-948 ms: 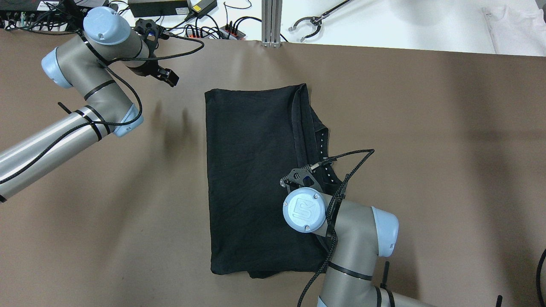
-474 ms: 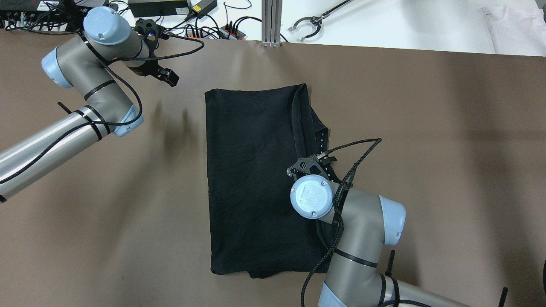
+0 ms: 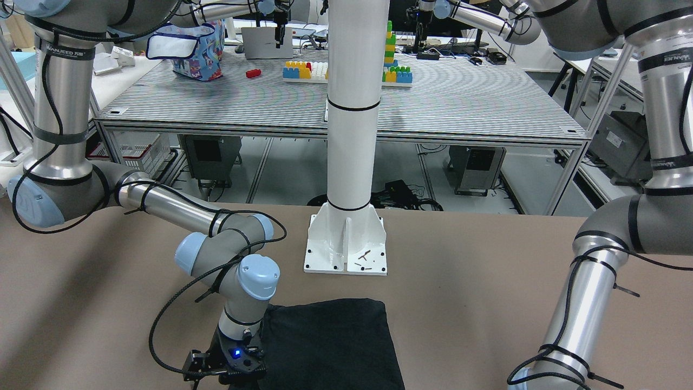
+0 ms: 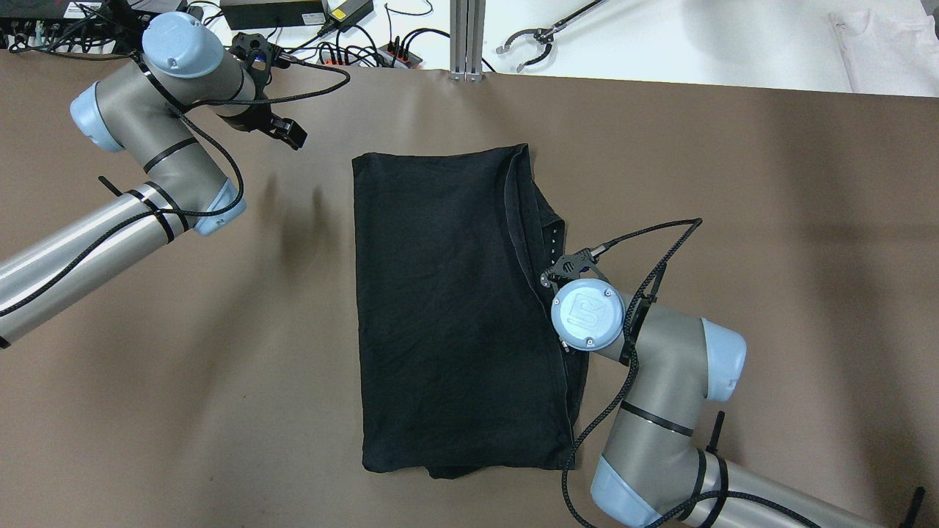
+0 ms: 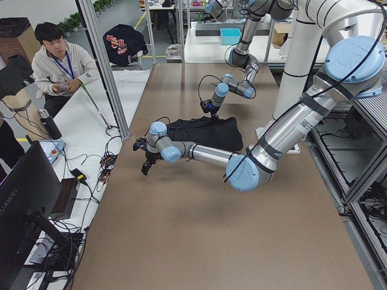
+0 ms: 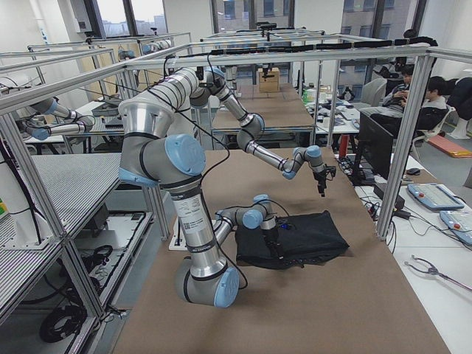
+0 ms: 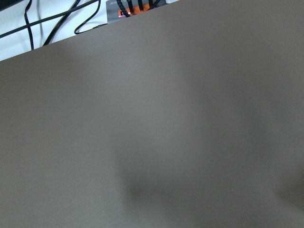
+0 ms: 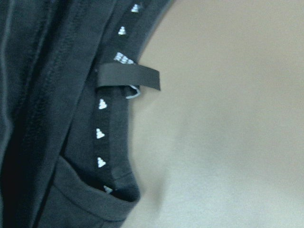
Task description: Fold clothes
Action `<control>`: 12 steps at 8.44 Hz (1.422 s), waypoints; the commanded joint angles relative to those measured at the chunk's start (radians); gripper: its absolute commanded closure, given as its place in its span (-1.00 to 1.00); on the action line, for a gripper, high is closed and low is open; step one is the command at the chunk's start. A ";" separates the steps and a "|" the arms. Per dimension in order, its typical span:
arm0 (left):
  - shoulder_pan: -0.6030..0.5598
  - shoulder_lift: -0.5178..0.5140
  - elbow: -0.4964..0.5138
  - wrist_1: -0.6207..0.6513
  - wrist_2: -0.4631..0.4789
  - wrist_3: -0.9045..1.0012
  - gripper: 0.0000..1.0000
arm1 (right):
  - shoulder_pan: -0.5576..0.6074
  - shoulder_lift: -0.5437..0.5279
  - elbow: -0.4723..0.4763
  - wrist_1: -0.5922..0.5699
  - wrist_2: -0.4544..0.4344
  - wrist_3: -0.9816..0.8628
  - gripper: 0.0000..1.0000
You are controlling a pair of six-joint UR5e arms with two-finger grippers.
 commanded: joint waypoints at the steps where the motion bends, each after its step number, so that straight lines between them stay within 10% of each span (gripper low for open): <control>1: 0.000 0.001 0.000 0.000 0.000 0.000 -1.00 | 0.053 0.024 0.011 0.001 0.051 -0.018 -0.87; 5: 0.000 0.001 -0.008 0.000 0.000 -0.001 -1.00 | 0.063 0.269 -0.142 0.001 0.059 0.071 -0.87; 8: 0.000 0.001 -0.008 0.000 -0.003 -0.001 -1.00 | 0.080 0.432 -0.489 0.234 0.056 0.092 -0.87; 12: 0.000 -0.001 -0.008 0.000 -0.003 -0.001 -1.00 | 0.125 0.443 -0.544 0.243 0.056 0.027 -0.87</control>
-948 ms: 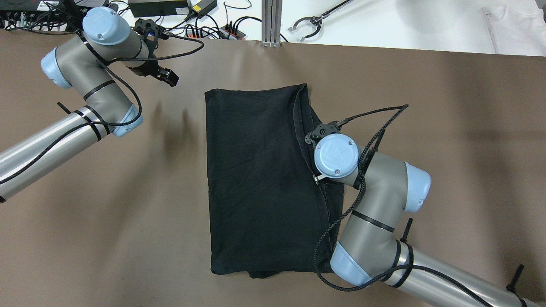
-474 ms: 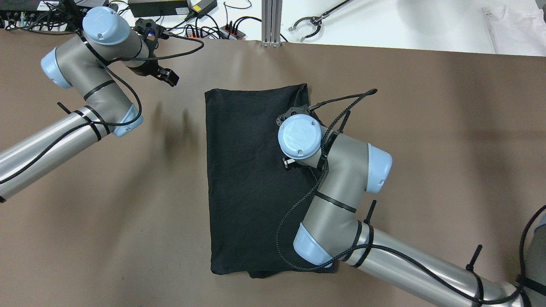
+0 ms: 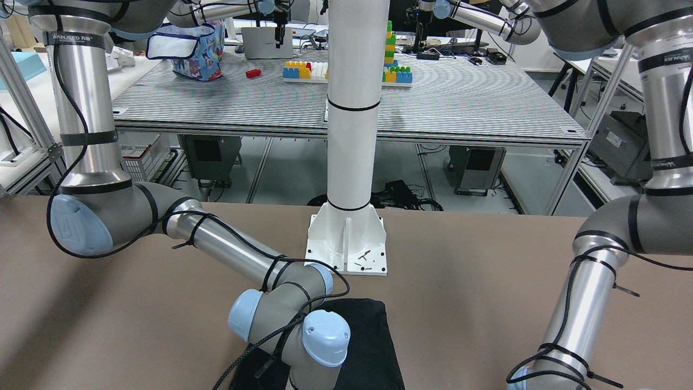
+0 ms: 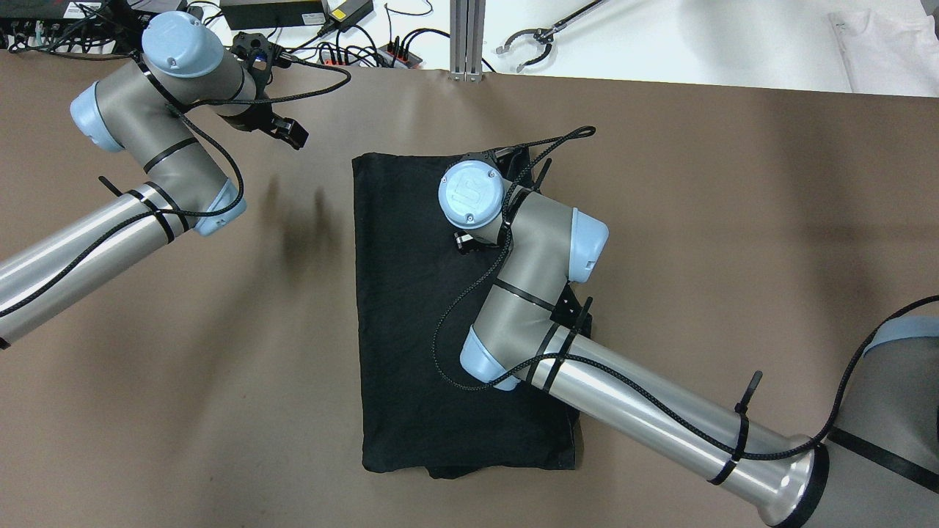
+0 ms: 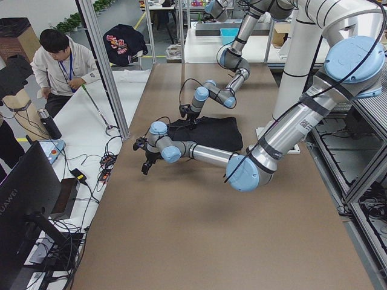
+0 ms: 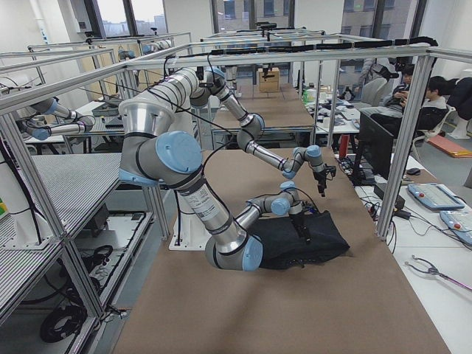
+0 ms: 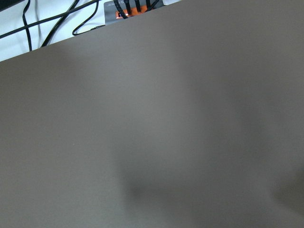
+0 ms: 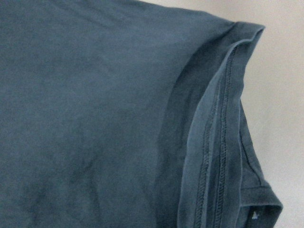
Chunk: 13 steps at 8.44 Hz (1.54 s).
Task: Fold clothes
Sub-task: 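Lift the right gripper off the shirt and move it beyond the collar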
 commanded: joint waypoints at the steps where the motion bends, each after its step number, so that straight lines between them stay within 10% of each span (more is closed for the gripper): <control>1: 0.000 0.000 0.000 0.000 0.001 0.000 -1.00 | 0.029 -0.013 -0.024 0.004 0.000 -0.069 -0.88; 10: -0.002 0.003 0.000 0.000 0.000 0.000 -1.00 | 0.187 -0.139 -0.022 0.009 0.003 -0.248 -0.88; 13: 0.029 0.034 -0.092 -0.001 -0.003 -0.165 -1.00 | 0.212 -0.164 0.127 0.012 0.156 -0.157 -0.88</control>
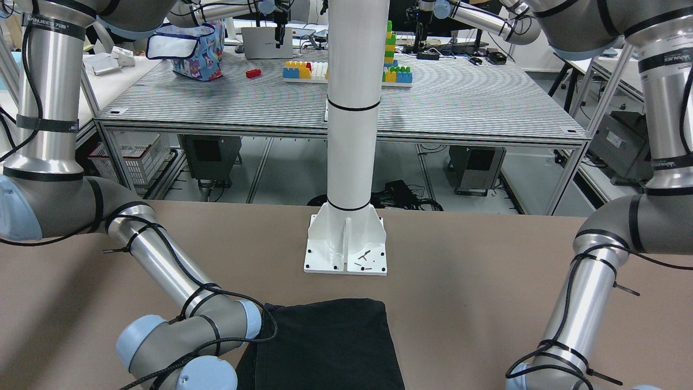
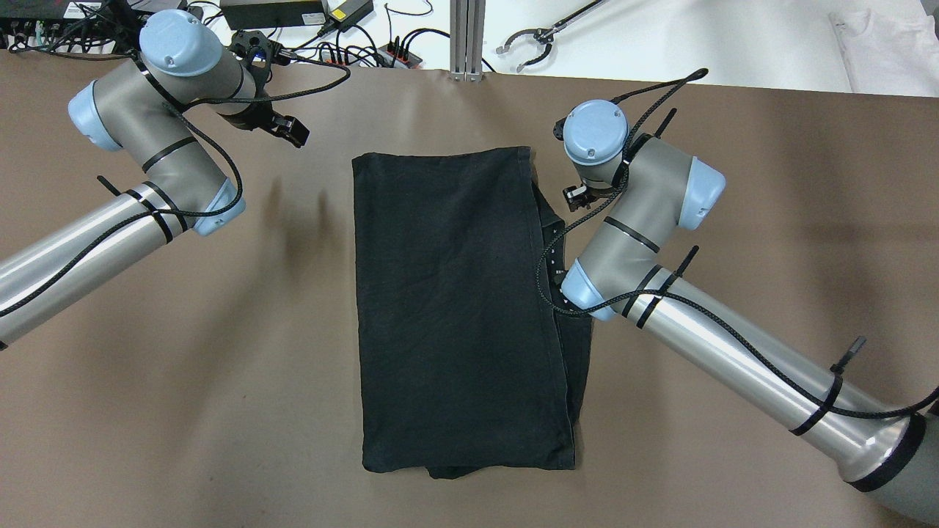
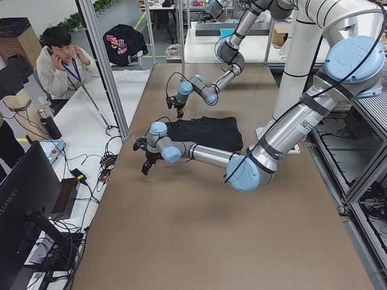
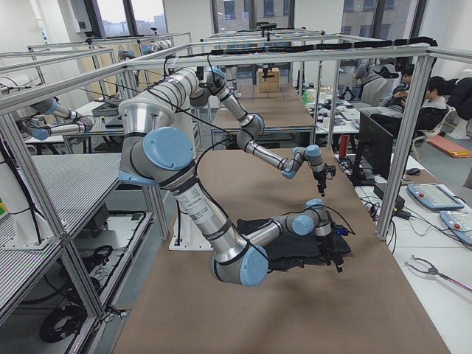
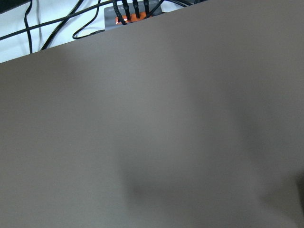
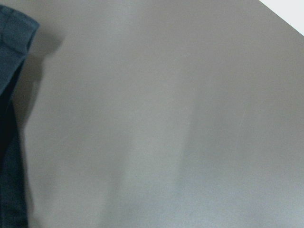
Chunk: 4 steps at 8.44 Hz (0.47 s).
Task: Fold clothes
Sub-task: 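Lift the right gripper off the shirt and move it beyond the collar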
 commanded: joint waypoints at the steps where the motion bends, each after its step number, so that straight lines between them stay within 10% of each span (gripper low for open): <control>1: 0.077 0.063 -0.135 0.000 0.002 -0.214 -1.00 | 0.015 -0.068 0.188 0.002 0.096 0.146 -0.88; 4: 0.221 0.160 -0.345 0.001 0.015 -0.509 -1.00 | 0.013 -0.200 0.382 0.000 0.096 0.162 -0.88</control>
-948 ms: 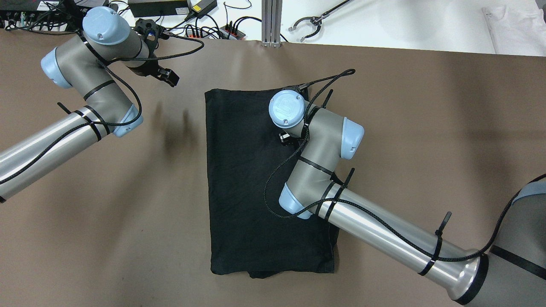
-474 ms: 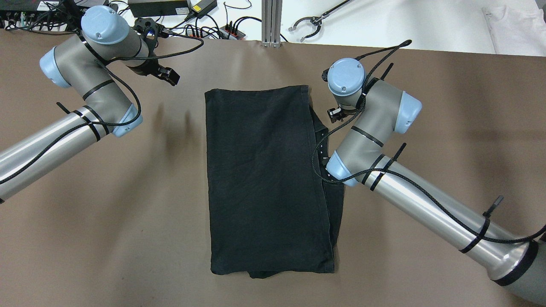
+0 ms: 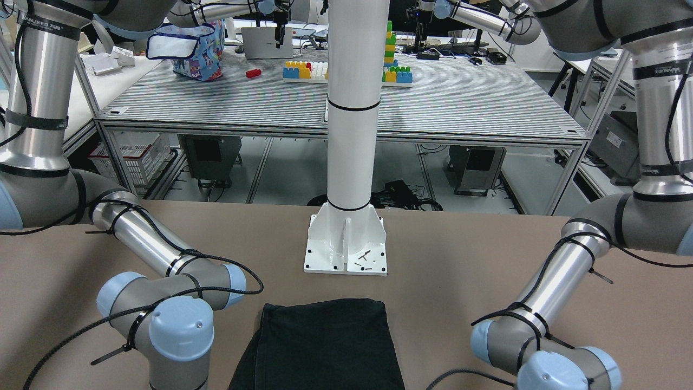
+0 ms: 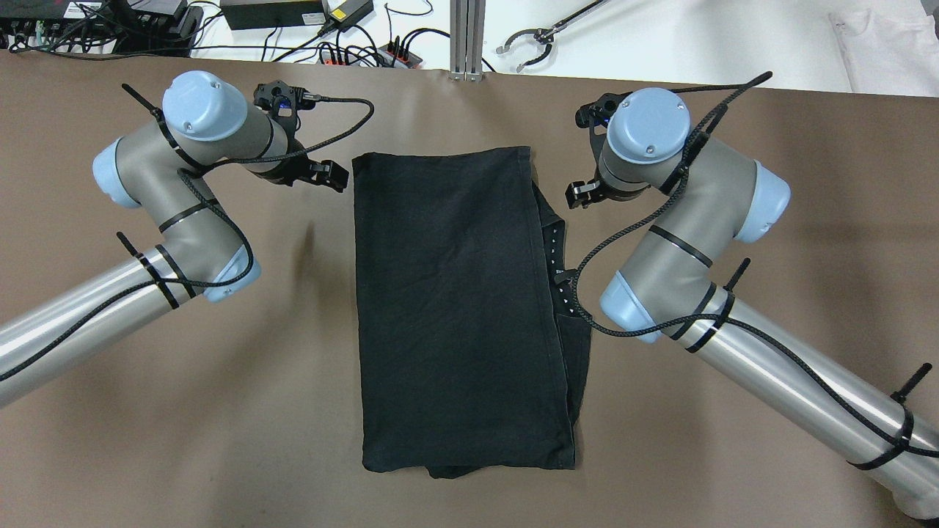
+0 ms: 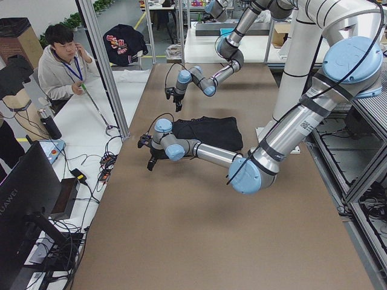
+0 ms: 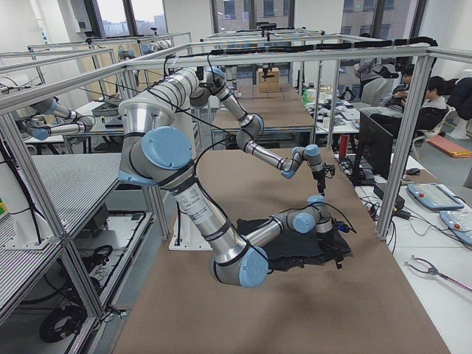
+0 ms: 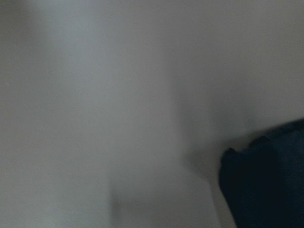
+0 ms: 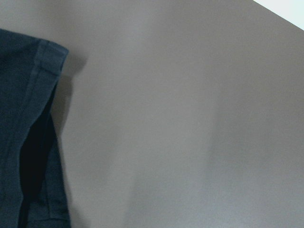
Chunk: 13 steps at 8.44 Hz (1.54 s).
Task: Fold clothes
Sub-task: 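Move the left gripper to the shirt side while the right gripper holds still, then move both grippers to the shirt's near end, one at each corner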
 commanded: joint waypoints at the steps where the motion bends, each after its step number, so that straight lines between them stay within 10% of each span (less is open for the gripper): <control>1: 0.137 0.062 -0.130 0.001 0.025 -0.264 -1.00 | -0.002 -0.070 0.108 0.001 0.004 0.018 -0.88; 3: 0.221 0.062 -0.133 0.001 0.104 -0.336 -0.91 | -0.006 -0.086 0.108 0.056 0.004 0.018 -0.88; 8: 0.248 0.056 -0.132 0.001 0.102 -0.340 1.00 | -0.007 -0.094 0.108 0.067 0.002 0.017 -0.88; 13: 0.184 0.059 -0.120 0.010 0.103 -0.292 1.00 | -0.012 -0.106 0.108 0.069 0.002 0.018 -0.88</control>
